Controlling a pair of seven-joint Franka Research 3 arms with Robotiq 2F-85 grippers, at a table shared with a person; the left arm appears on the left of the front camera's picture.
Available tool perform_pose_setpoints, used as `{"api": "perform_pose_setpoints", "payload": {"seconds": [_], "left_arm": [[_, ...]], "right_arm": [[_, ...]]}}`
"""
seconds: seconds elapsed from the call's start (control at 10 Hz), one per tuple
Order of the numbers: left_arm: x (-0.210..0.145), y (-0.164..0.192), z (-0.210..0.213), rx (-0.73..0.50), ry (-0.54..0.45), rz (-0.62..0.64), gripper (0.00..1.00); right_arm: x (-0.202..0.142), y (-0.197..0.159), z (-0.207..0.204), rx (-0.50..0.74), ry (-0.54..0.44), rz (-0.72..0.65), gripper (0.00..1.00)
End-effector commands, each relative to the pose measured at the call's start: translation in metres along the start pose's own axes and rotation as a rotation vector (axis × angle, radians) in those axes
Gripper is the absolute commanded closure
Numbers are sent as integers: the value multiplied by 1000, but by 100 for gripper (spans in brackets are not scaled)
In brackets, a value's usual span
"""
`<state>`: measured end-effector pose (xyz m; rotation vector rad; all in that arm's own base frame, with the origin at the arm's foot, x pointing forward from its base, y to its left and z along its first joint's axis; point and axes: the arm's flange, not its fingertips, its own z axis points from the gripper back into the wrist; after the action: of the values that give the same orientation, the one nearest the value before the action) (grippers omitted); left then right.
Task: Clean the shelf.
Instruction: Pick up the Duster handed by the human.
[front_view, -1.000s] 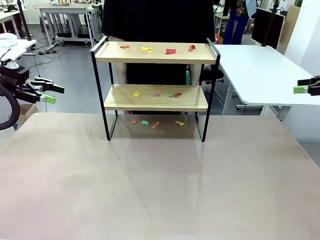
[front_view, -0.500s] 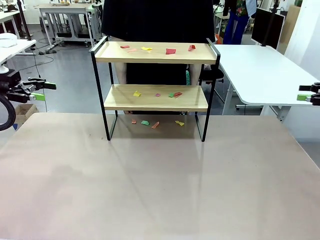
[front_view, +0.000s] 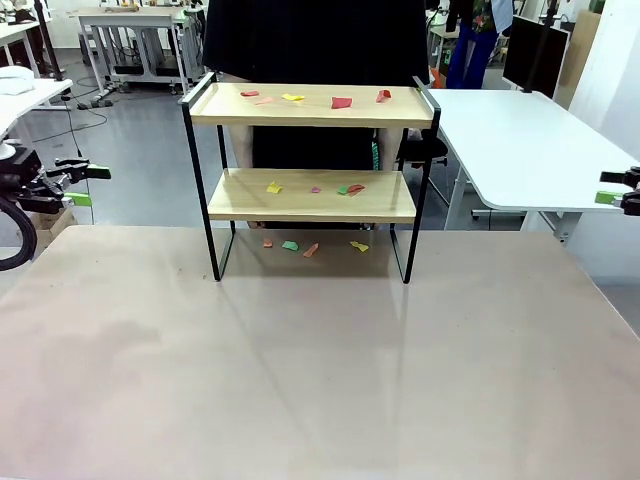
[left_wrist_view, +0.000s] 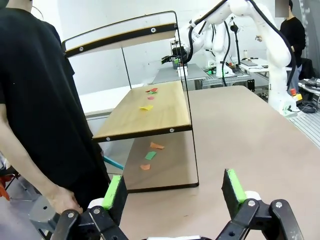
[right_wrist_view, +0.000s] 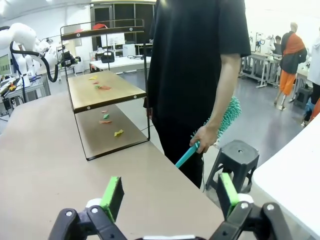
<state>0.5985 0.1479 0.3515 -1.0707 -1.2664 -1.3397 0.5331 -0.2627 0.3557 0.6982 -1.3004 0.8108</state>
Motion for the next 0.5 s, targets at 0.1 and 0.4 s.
{"api": "perform_pose_setpoints", "payload": {"seconds": [0.1,0.4], "left_arm": [[-3,7,6,-3,-25,-23,0],[-4,5,13,5,-76,-6,0]], "right_arm": [[0,-7,-2,-37,-26,42,0],[3,-5,0,-48,-33,45,0]]}}
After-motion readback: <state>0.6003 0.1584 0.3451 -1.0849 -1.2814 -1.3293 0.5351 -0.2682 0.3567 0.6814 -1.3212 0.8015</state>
